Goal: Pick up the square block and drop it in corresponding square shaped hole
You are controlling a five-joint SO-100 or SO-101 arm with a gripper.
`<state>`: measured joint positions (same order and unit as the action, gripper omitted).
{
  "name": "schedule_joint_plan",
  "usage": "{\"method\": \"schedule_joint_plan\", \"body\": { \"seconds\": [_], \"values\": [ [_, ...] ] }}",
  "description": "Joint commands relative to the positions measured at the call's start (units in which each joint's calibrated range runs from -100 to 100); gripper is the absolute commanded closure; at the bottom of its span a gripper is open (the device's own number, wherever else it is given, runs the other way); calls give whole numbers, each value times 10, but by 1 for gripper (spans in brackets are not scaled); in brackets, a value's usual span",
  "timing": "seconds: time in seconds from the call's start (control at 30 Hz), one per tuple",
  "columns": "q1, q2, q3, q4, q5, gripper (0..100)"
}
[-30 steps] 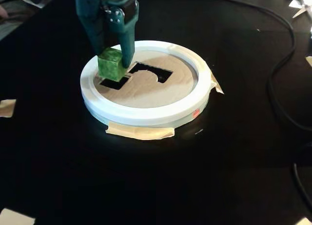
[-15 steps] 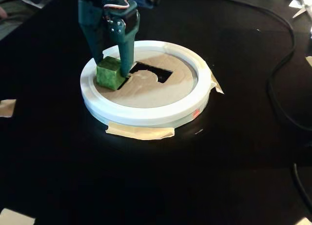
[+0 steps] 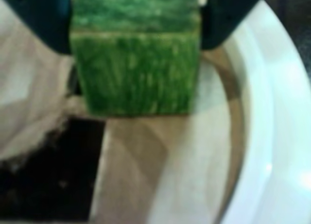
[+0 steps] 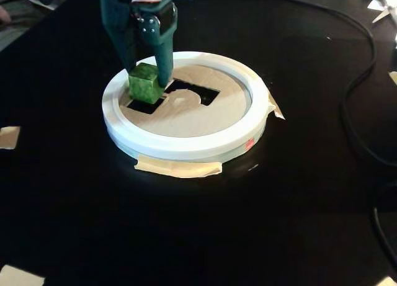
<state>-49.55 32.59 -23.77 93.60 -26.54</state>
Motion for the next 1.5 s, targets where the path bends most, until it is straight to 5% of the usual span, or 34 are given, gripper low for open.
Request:
{"method": "schedule_joint_plan", "body": {
  "seconds": [0.0,0.23,0.33,0.4,0.5,1.47],
  "values": [
    [2,-8,-31,-3,1,73],
    [6,-8,-30,-1,1,69],
    [2,-11,-30,2,1,53],
    [-3,-18,-31,19,0,32],
    [-6,-20,-40,32,1,20],
    [96,-128,-9,64,46,20]
  ]
}}
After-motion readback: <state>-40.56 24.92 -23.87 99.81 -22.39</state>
